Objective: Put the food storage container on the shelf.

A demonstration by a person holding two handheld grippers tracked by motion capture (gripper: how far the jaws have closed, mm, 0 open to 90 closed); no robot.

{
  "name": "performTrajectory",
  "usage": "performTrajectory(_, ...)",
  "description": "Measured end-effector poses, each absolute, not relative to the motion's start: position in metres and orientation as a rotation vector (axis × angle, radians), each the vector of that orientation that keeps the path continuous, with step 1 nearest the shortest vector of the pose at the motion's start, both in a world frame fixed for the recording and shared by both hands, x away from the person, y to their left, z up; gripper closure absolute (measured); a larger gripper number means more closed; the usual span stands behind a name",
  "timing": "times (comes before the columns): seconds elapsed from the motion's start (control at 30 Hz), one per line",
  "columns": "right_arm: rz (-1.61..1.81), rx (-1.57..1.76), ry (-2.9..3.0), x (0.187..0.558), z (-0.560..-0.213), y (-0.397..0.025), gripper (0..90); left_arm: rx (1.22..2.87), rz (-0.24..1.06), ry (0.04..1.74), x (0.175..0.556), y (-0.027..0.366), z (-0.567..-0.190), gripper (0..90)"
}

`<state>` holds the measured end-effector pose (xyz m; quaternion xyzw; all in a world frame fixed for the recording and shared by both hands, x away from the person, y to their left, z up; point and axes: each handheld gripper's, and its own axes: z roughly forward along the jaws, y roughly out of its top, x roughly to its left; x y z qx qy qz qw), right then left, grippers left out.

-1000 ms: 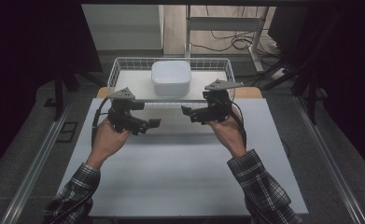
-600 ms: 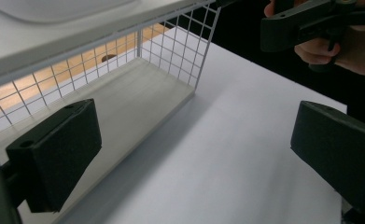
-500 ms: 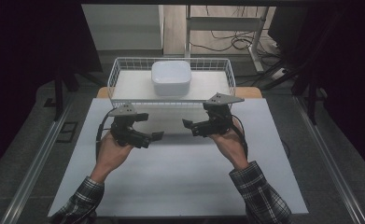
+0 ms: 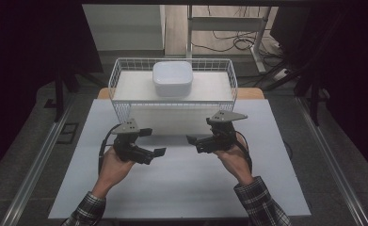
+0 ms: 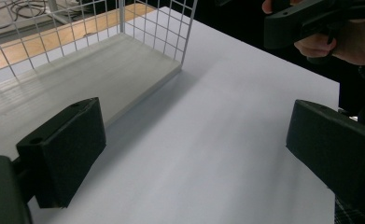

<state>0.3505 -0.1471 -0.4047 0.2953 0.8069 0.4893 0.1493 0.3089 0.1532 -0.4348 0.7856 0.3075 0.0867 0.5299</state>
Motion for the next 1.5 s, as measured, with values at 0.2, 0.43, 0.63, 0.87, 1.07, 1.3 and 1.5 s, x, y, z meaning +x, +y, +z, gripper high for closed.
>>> performTrajectory(0.2, 1.395, 0.849, 2.327, 0.343, -0.418, -0.149, 1.2, 1.884, 0.205, 0.739, 0.301, 0.153, -0.449, 3.3)
performTrajectory(0.43, 1.360, 0.826, 2.350, 0.334, -0.431, -0.147, 1.2, 1.889, 0.197, 0.754, 0.290, 0.155, -0.468, 3.6)
performTrajectory(0.63, 1.314, 0.789, 2.358, 0.324, -0.442, -0.147, 1.2, 1.889, 0.212, 0.766, 0.286, 0.154, -0.478, 4.1)
performTrajectory(0.87, 1.311, 0.802, 2.360, 0.317, -0.449, -0.155, 1.1, 1.906, 0.233, 0.762, 0.280, 0.153, -0.482, 4.3)
performTrajectory(1.07, 1.306, 0.813, 2.358, 0.311, -0.454, -0.164, 1.0, 1.902, 0.231, 0.785, 0.274, 0.157, -0.488, 4.4)
performTrajectory(1.3, 1.297, 0.825, 2.353, 0.305, -0.457, -0.174, 0.8, 1.923, 0.245, 0.810, 0.266, 0.165, -0.495, 4.5)
performTrajectory(1.5, 1.287, 0.826, 2.360, 0.298, -0.461, -0.182, 0.4, 1.923, 0.250, 0.838, 0.257, 0.174, -0.501, 4.5)
